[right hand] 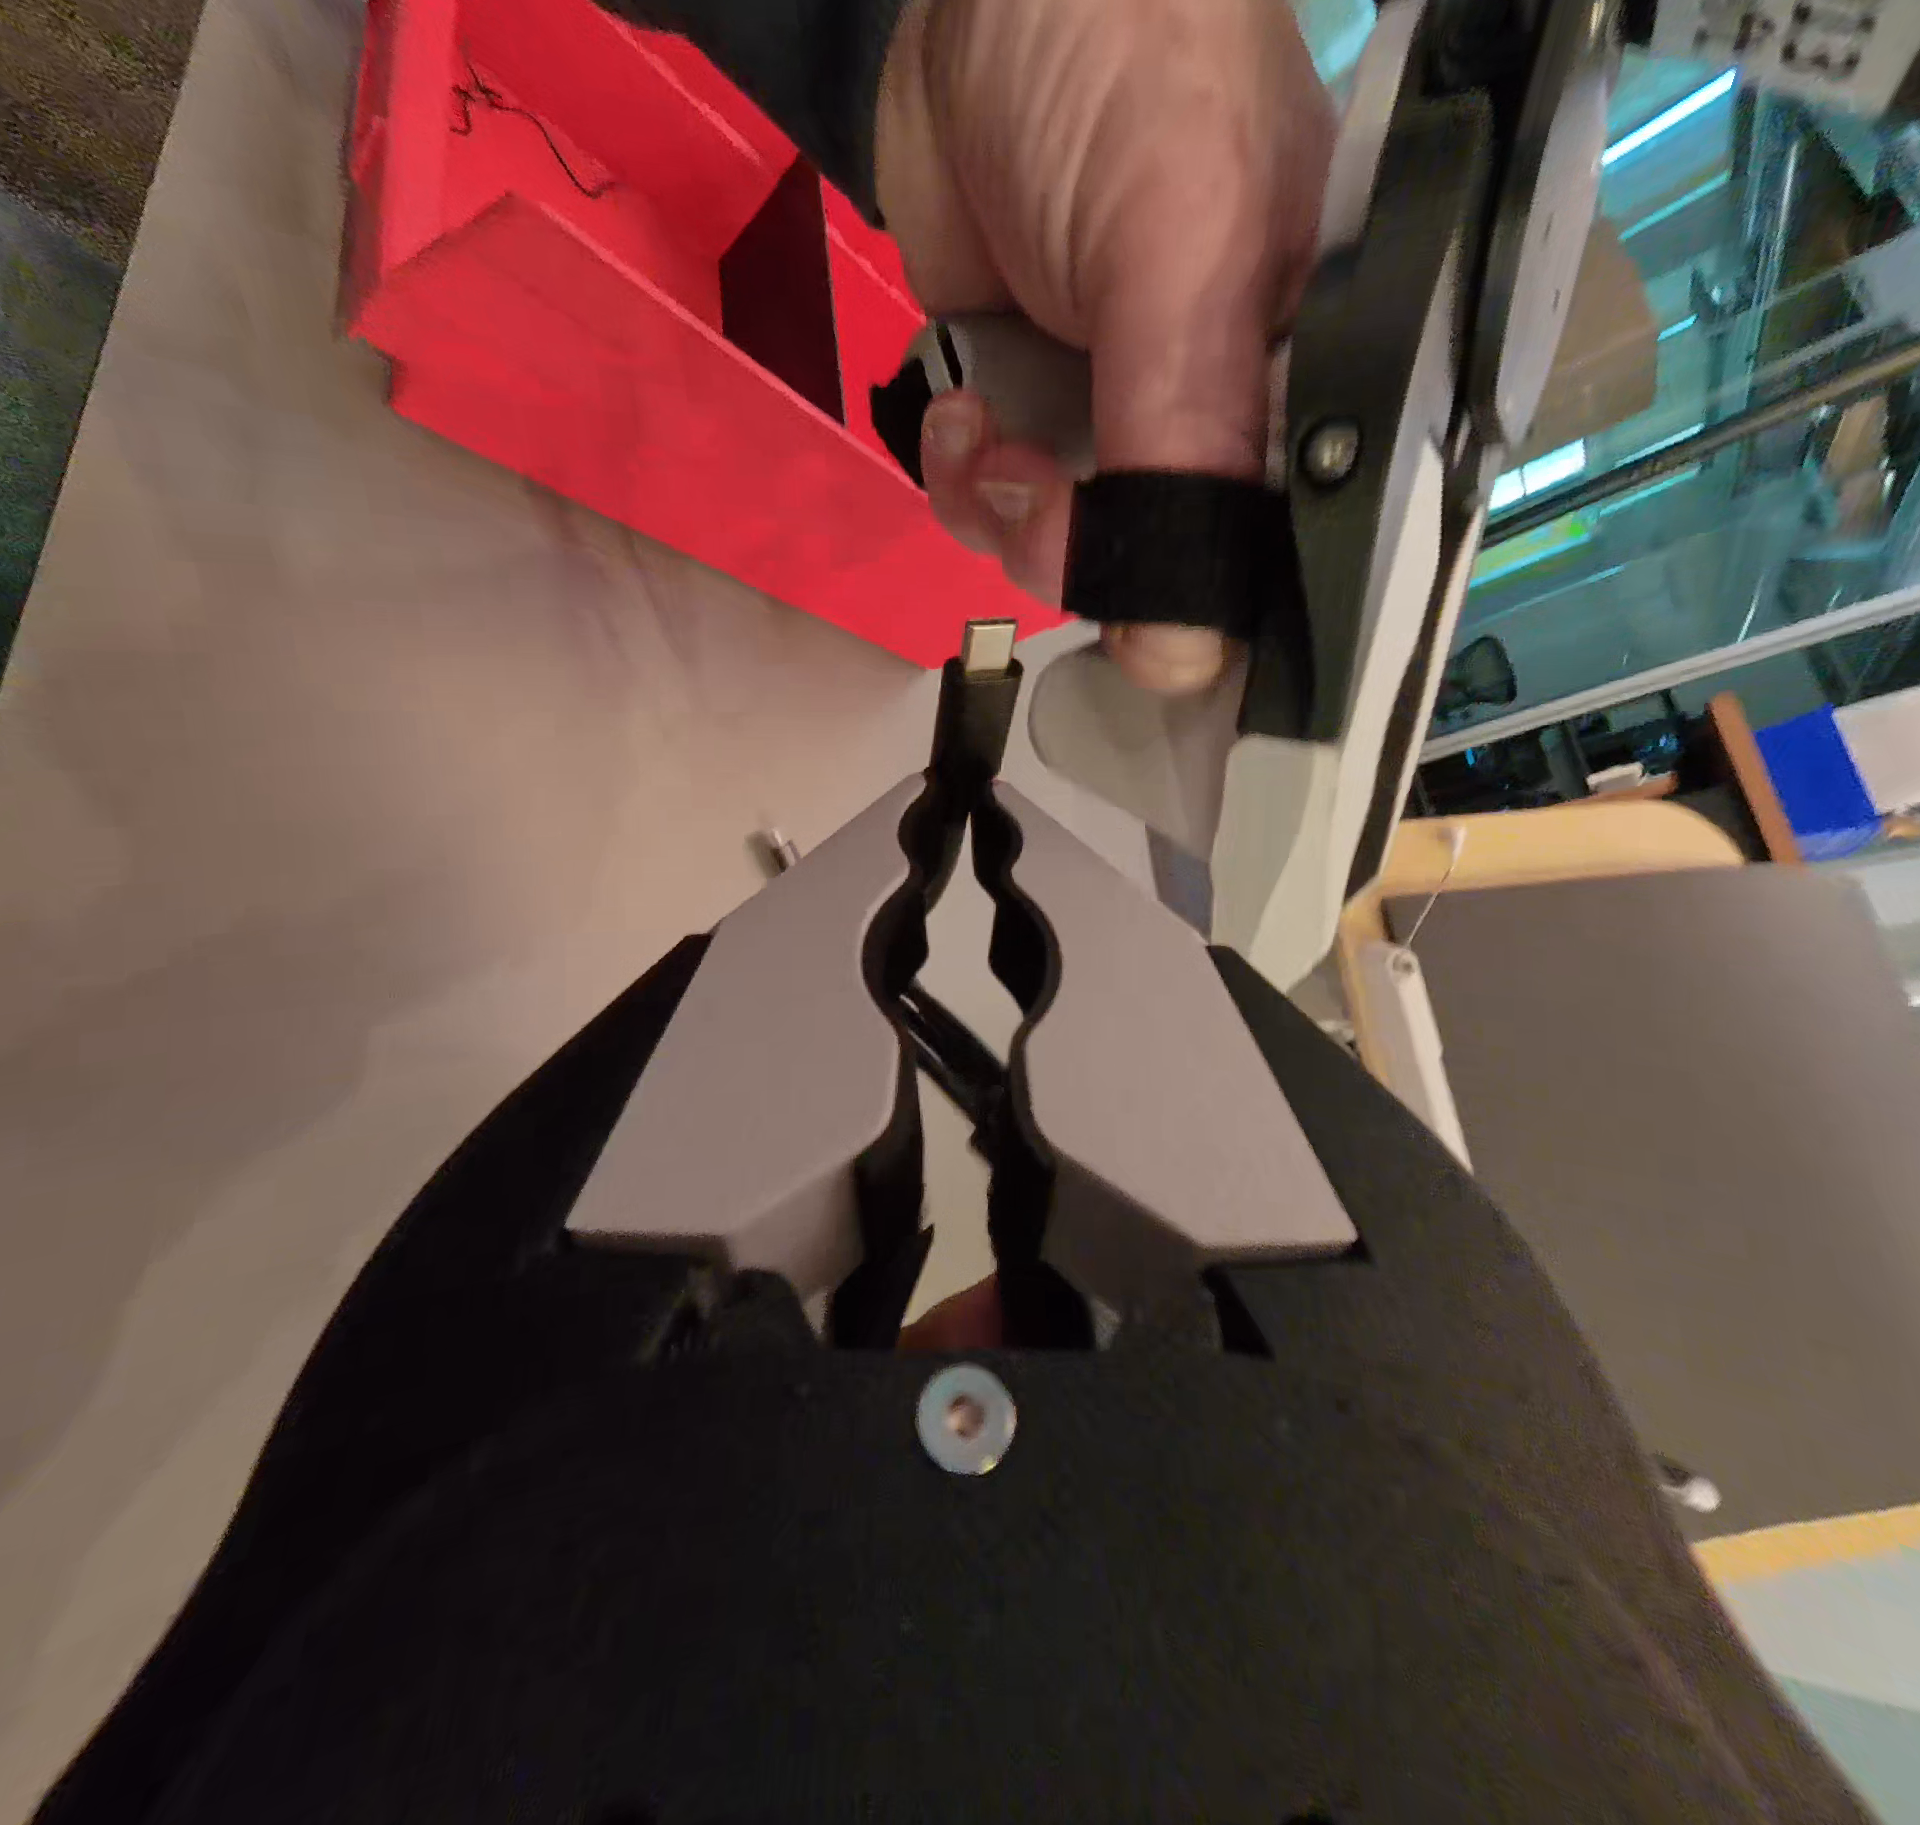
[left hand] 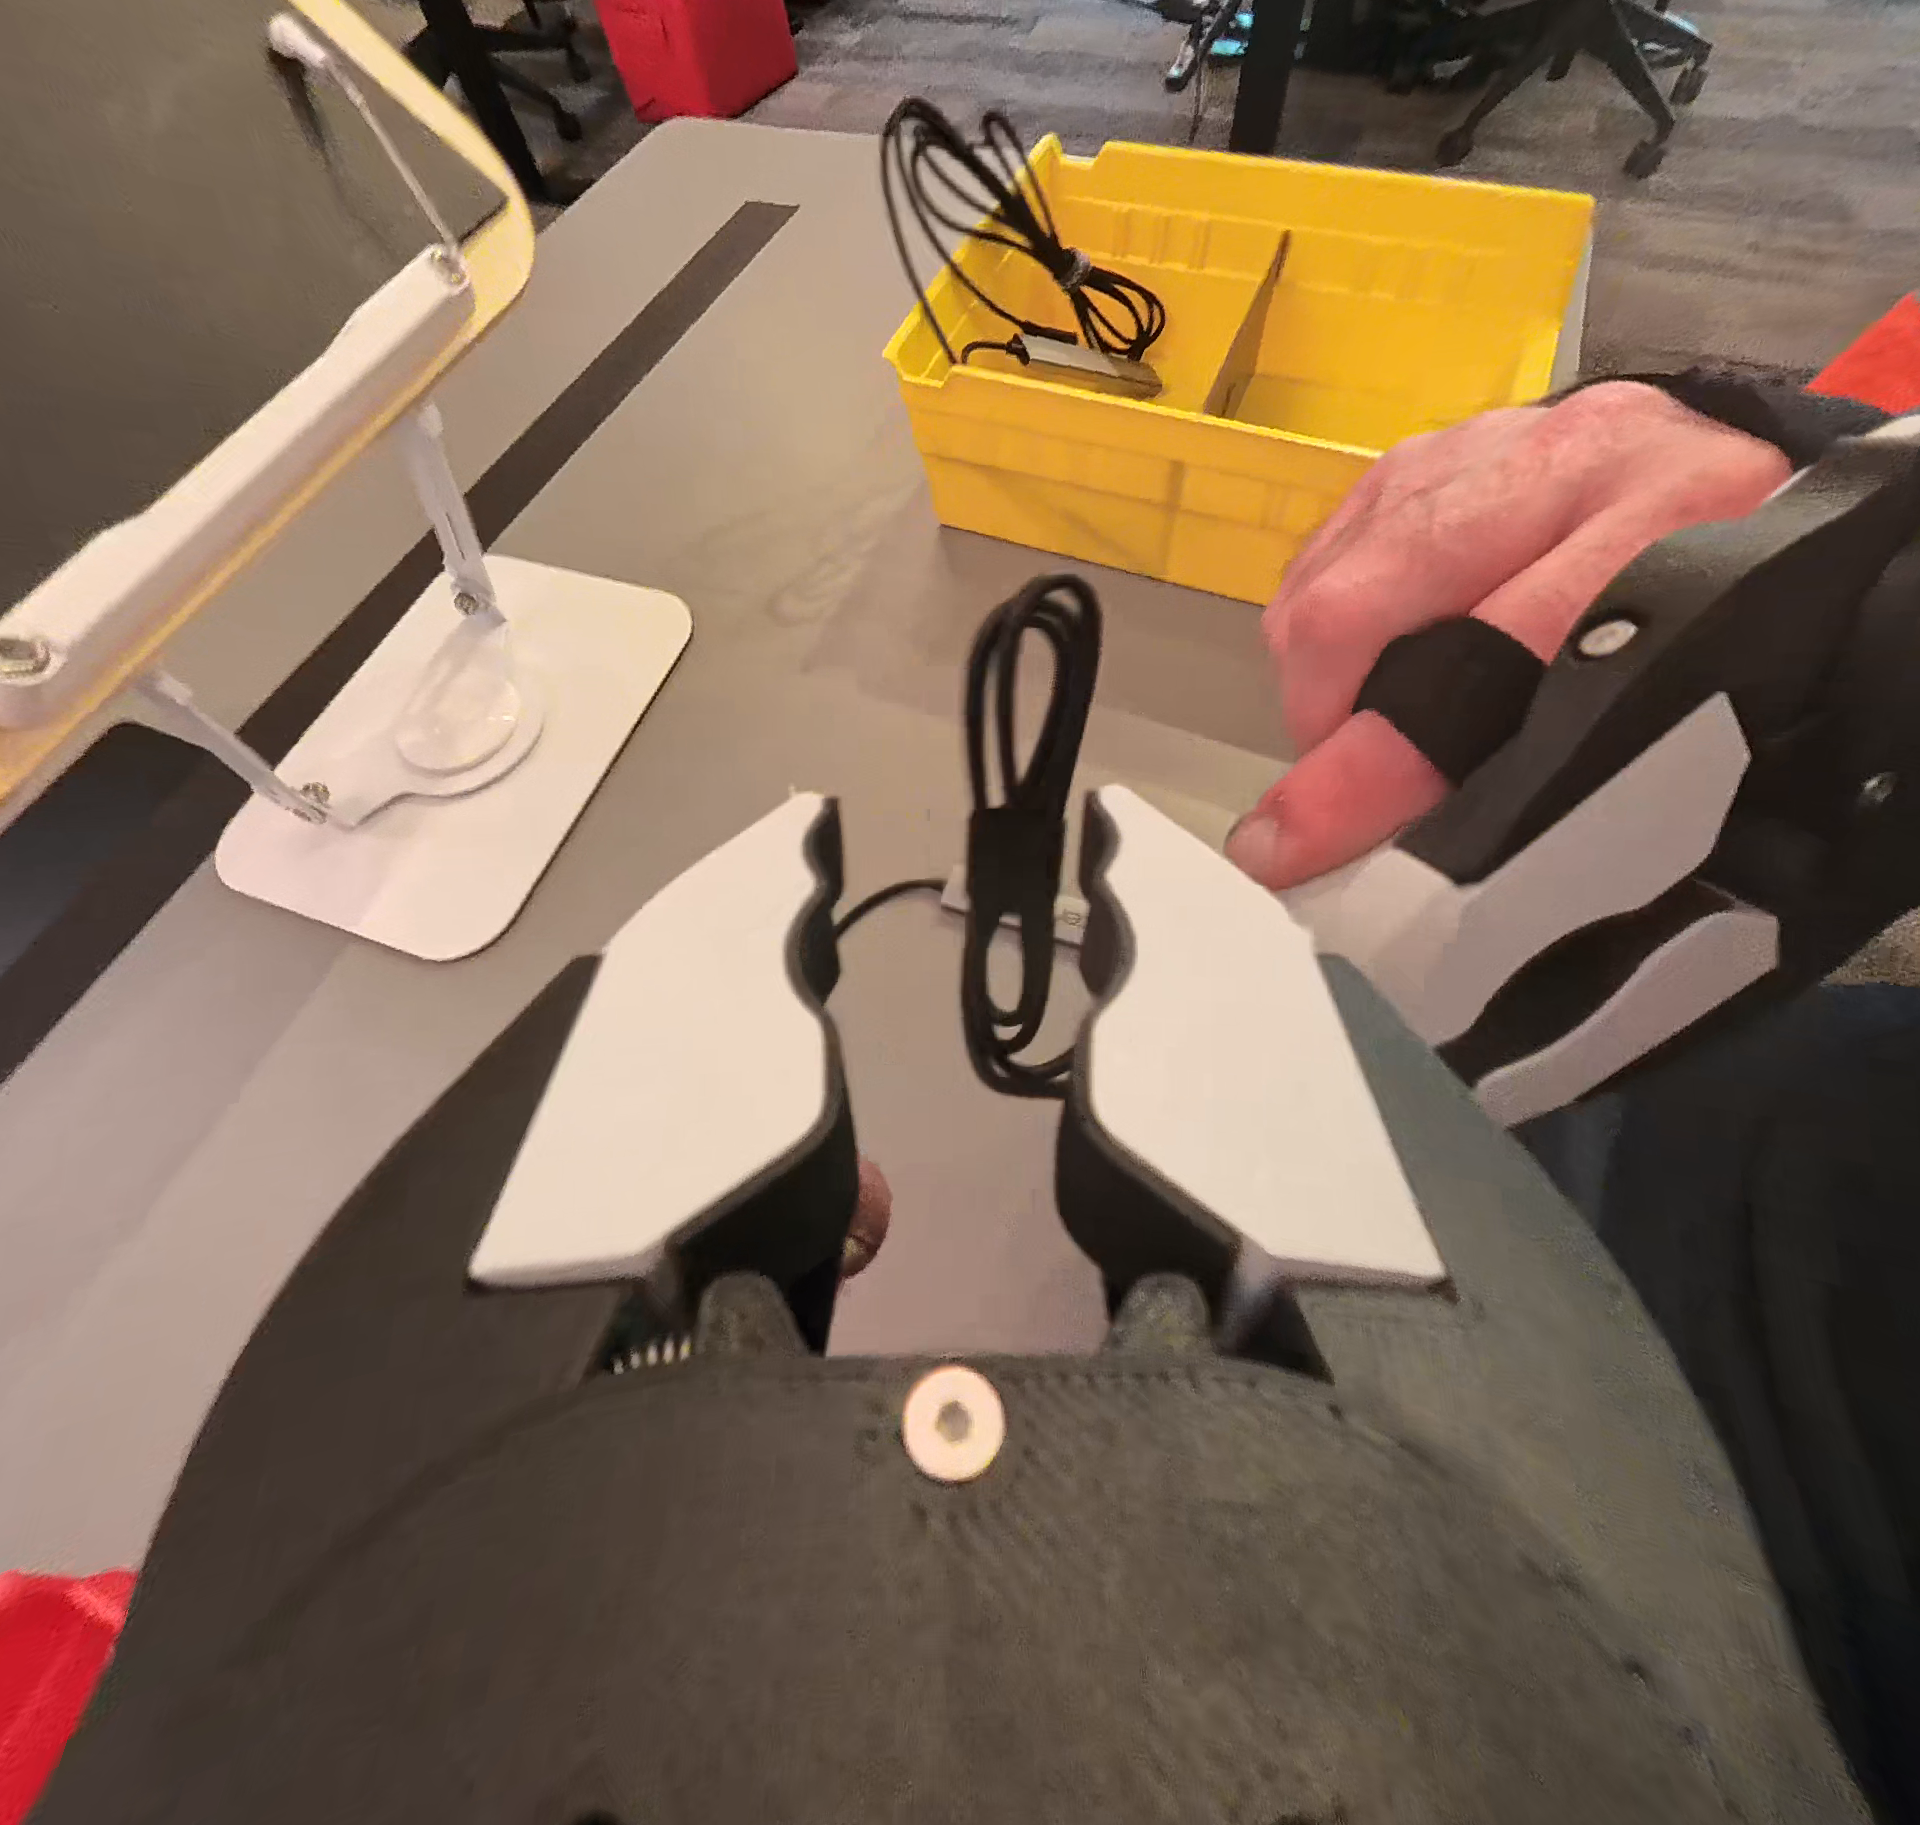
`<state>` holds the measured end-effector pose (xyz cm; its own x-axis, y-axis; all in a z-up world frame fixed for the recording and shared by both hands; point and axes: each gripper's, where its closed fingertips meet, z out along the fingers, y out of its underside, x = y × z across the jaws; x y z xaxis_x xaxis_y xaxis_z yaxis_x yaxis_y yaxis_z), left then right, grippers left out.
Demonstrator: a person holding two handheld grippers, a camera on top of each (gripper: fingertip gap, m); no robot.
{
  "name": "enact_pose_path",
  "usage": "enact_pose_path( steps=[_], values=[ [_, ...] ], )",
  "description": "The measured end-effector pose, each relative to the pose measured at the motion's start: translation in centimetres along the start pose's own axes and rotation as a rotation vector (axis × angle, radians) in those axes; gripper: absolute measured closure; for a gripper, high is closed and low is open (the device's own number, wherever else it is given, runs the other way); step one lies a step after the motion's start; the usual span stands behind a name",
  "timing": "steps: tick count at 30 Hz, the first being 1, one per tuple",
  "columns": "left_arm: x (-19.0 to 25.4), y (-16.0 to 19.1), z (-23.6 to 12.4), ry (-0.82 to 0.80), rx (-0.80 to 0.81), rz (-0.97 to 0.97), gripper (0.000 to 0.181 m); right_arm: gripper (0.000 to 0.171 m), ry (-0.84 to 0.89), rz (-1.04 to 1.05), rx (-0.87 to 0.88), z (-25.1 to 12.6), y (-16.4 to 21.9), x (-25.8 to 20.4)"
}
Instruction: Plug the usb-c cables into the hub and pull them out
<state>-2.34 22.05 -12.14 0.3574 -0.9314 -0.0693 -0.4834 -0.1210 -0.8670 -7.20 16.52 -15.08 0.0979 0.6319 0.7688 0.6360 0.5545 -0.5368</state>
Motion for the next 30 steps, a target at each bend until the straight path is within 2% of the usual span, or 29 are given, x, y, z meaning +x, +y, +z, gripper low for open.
enact_pose_path(
  steps=[3,8,13,15,18,20,22,25,30],
  values=[
    [-0.9,0.4,-0.3,-0.024,0.011,-0.068,0.125,0.169,0.009,0.03,-0.062,0.0,2.2,-0.4],
    [0.8,1.8,-1.7,0.007,0.007,-0.152,0.127,0.169,0.069,0.065,-0.138,-0.6,4.6,-0.2],
    [4.1,3.5,-0.9,0.079,0.01,-0.238,0.135,0.168,0.114,0.037,-0.172,-0.7,5.0,0.0],
    [5.1,4.2,-0.4,0.086,0.015,-0.282,0.14,0.168,0.136,0.019,-0.181,-0.8,4.8,0.2],
    [5.3,4.2,-0.5,0.07,0.081,-0.323,0.171,0.169,0.163,-0.022,-0.191,-1.1,4.4,0.5],
    [5.2,4.2,-0.7,0.066,0.118,-0.355,0.173,0.169,0.173,-0.037,-0.188,-1.3,4.3,0.7],
    [5.0,4.2,-1.0,0.06,0.142,-0.365,0.175,0.169,0.174,-0.037,-0.16,-1.4,3.9,0.6],
    [5.4,3.8,-1.6,0.136,0.204,-0.433,0.175,0.17,0.164,-0.007,-0.072,-1.8,3.0,0.6],
    [6.4,3.0,-2.4,0.256,0.295,-0.482,0.175,0.168,0.101,0.182,0.168,-2.9,1.5,0.4]
  ],
)
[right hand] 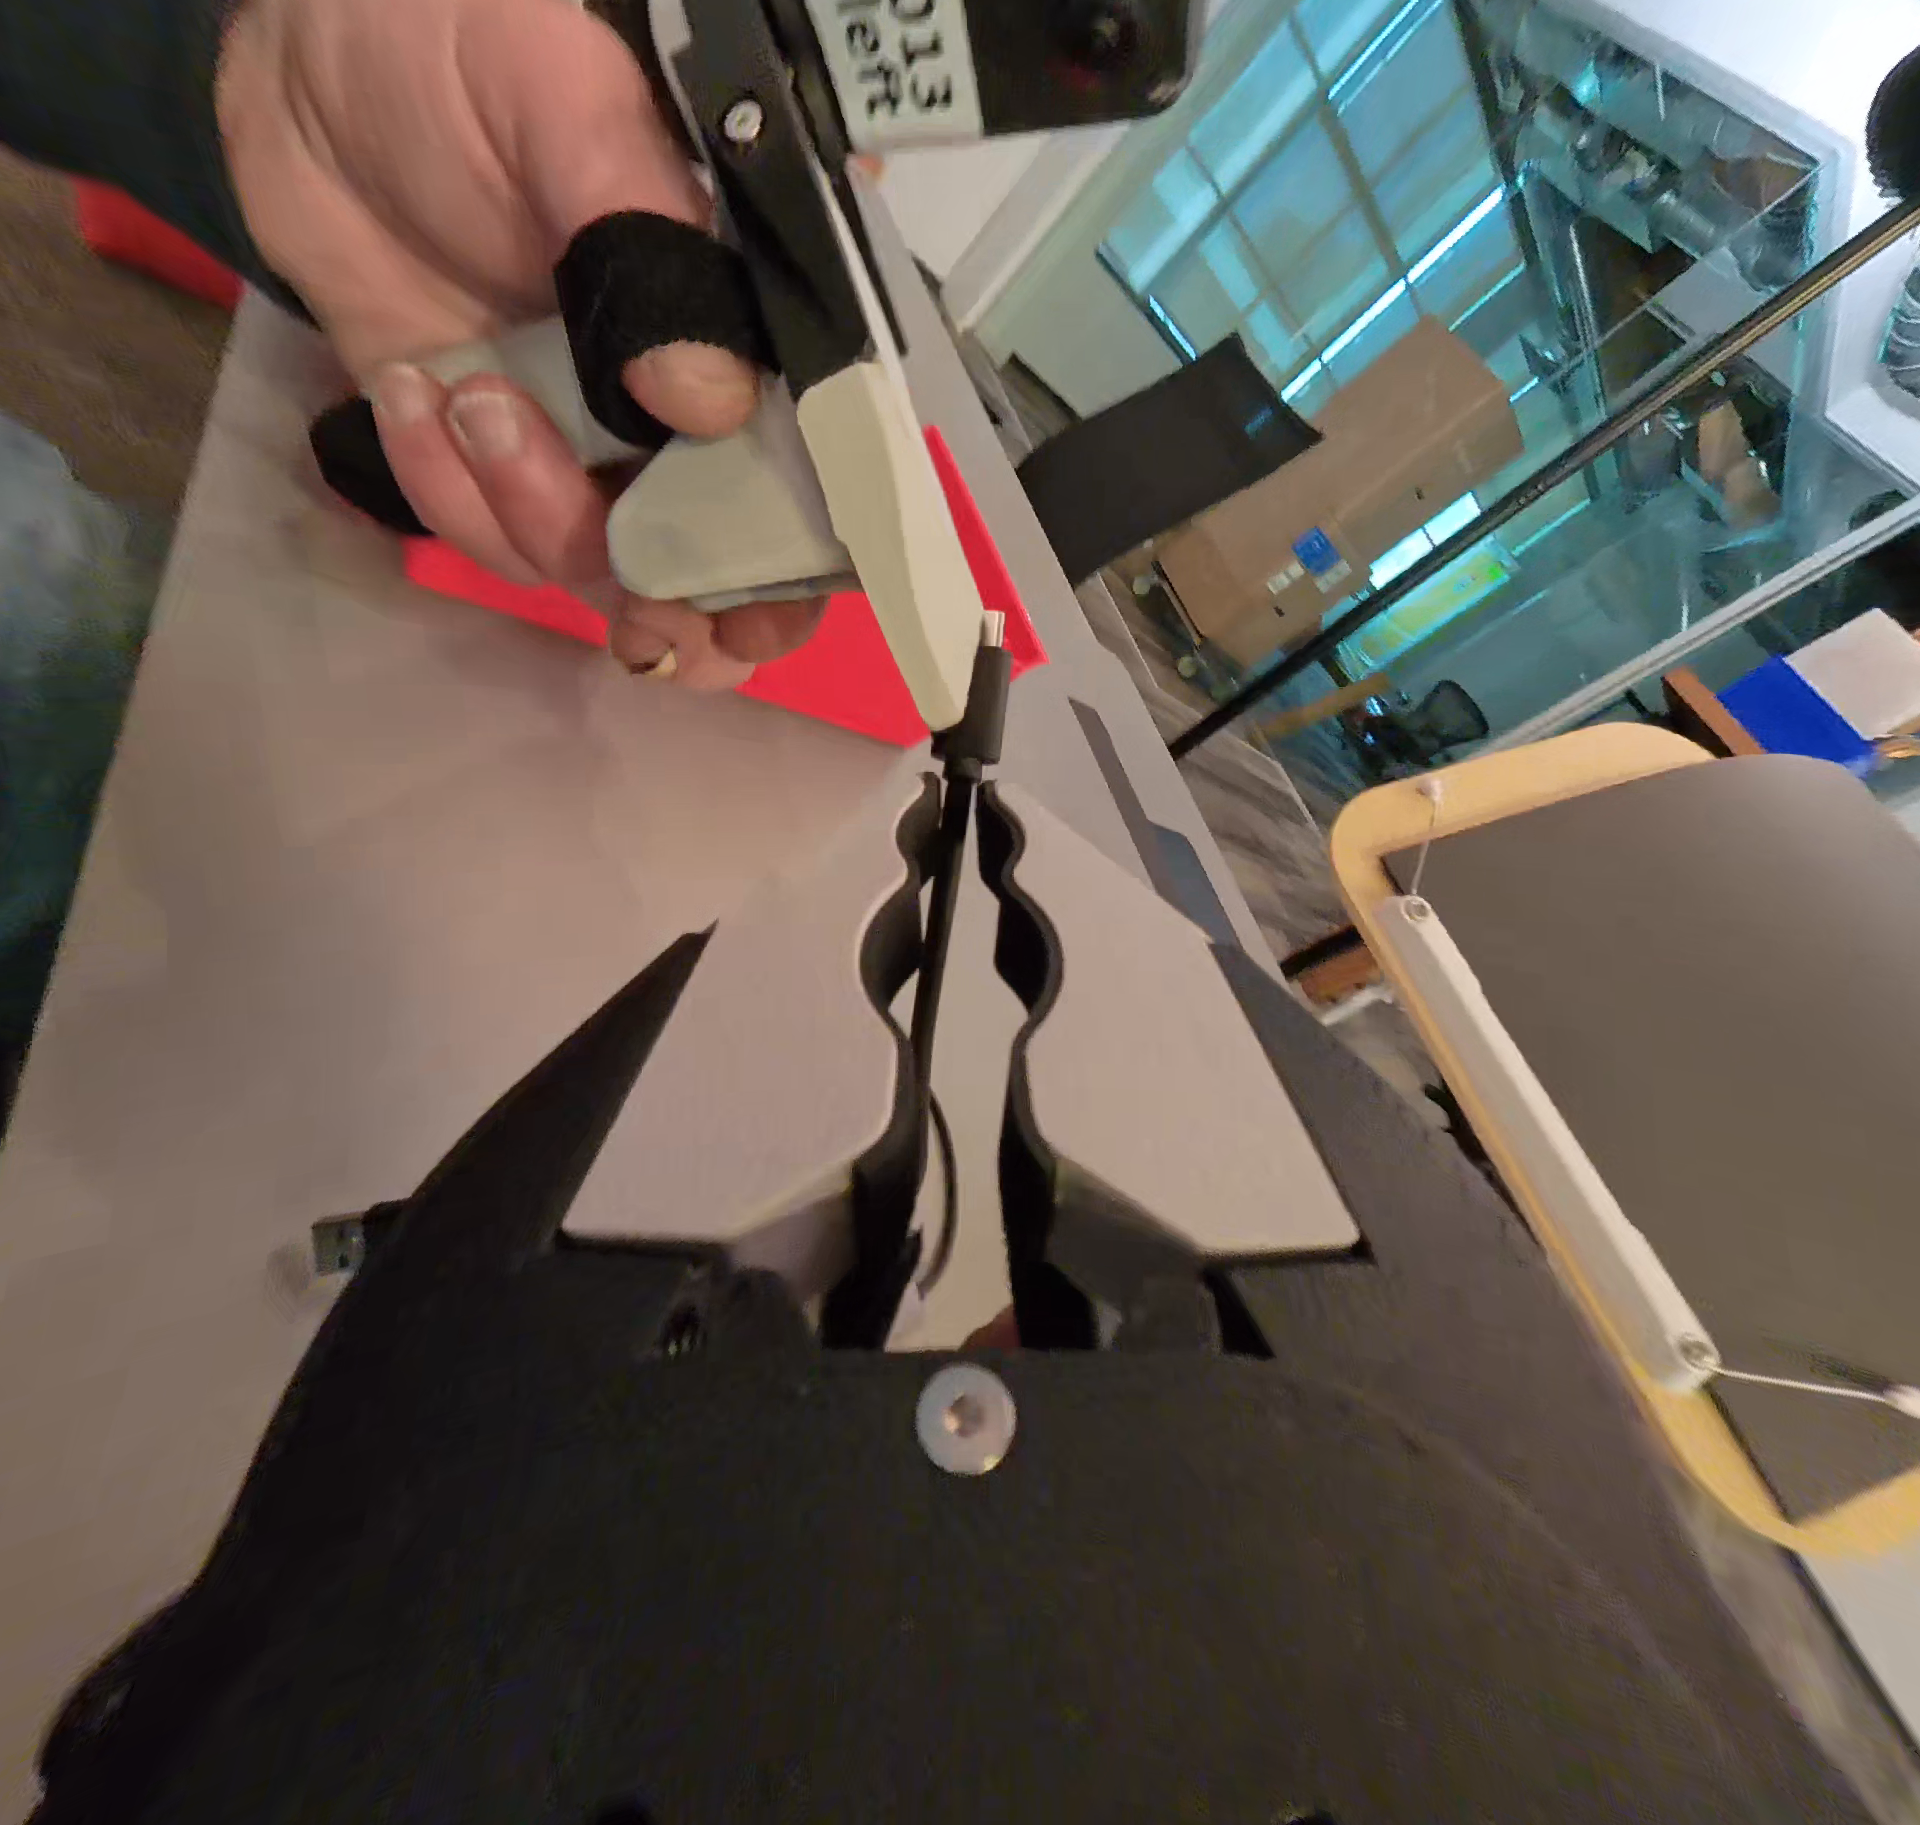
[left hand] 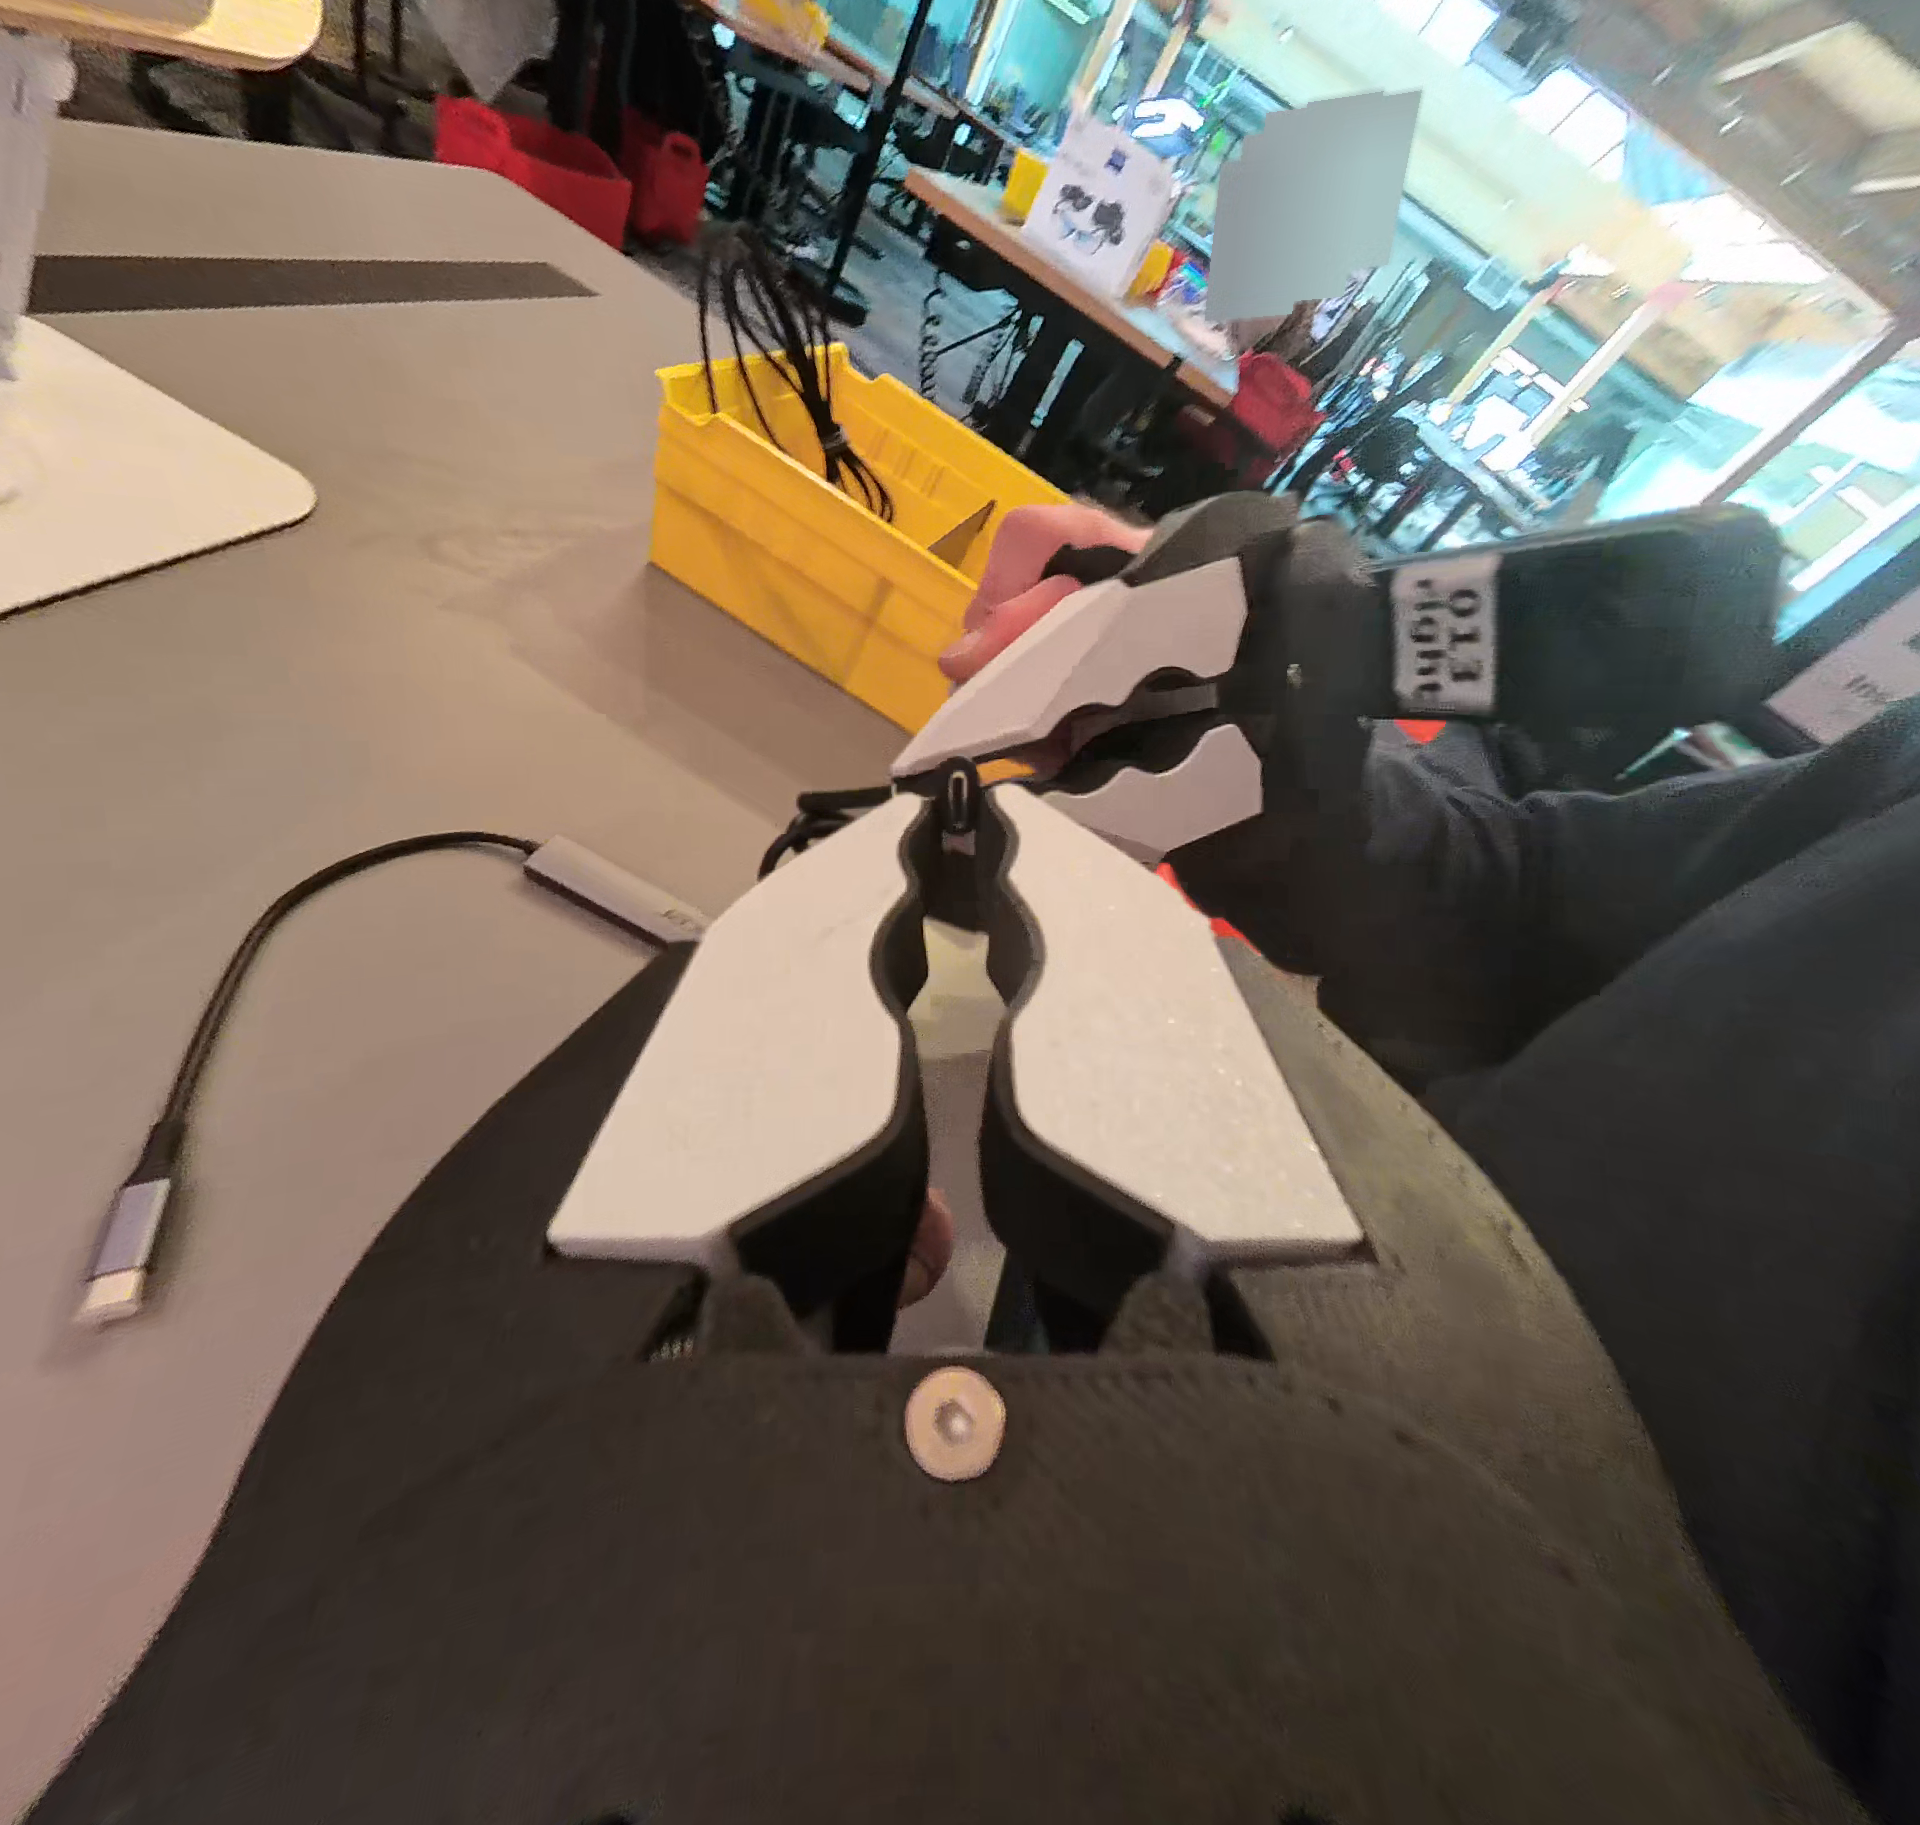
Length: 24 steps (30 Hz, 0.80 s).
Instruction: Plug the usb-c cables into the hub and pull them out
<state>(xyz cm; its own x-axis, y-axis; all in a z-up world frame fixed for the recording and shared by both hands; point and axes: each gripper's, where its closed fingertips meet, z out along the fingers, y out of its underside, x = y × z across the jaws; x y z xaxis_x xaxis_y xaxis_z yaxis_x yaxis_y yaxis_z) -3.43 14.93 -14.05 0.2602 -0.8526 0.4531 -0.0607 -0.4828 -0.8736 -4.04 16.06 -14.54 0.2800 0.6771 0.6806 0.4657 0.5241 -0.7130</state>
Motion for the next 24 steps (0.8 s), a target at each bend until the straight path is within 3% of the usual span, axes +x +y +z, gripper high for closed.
enact_pose_path(
  steps=[6,14,24],
  values=[
    [1.8,-0.3,0.2,0.169,0.085,-0.11,0.176,0.15,0.014,0.018,0.101,-0.4,-0.7,0.0],
    [2.1,-0.5,0.2,0.266,0.172,-0.262,0.176,0.154,0.179,-0.177,0.156,-0.6,-2.1,0.2],
    [2.4,0.1,0.0,0.357,0.146,-0.316,0.176,0.158,0.136,-0.053,0.248,-0.8,-2.2,-0.6]
  ],
)
